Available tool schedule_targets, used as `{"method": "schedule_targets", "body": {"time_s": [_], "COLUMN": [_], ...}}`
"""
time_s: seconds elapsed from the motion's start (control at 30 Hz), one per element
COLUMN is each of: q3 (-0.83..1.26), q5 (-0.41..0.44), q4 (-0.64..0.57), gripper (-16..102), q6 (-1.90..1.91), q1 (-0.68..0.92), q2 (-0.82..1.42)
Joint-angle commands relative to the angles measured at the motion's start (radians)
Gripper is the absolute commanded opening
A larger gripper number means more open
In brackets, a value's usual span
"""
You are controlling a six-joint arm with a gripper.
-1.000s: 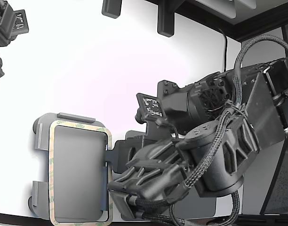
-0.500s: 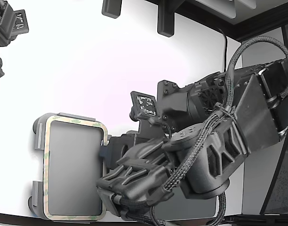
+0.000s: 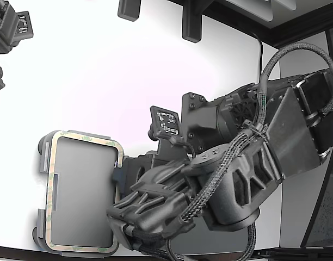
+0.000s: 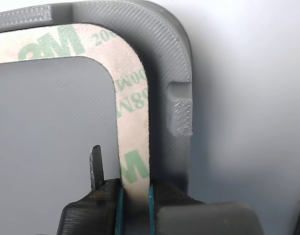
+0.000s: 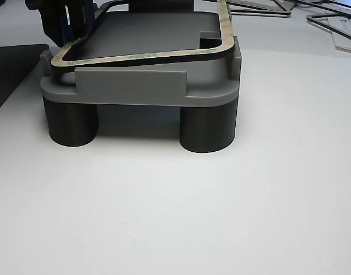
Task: Move top rectangular frame to the holder.
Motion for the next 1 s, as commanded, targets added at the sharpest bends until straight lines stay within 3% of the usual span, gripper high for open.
{"method": "schedule_targets", "body": {"time_s": [0.0,0.97], "q3": [-0.031,0.002], "q5": [-0.003,-0.02], "q4": [0.002,-0.002], "gripper": [-11,-9], "q6": [0.005,0.008], "q1": [-0.015,-0.012], "q2": [0.017,0.023]}}
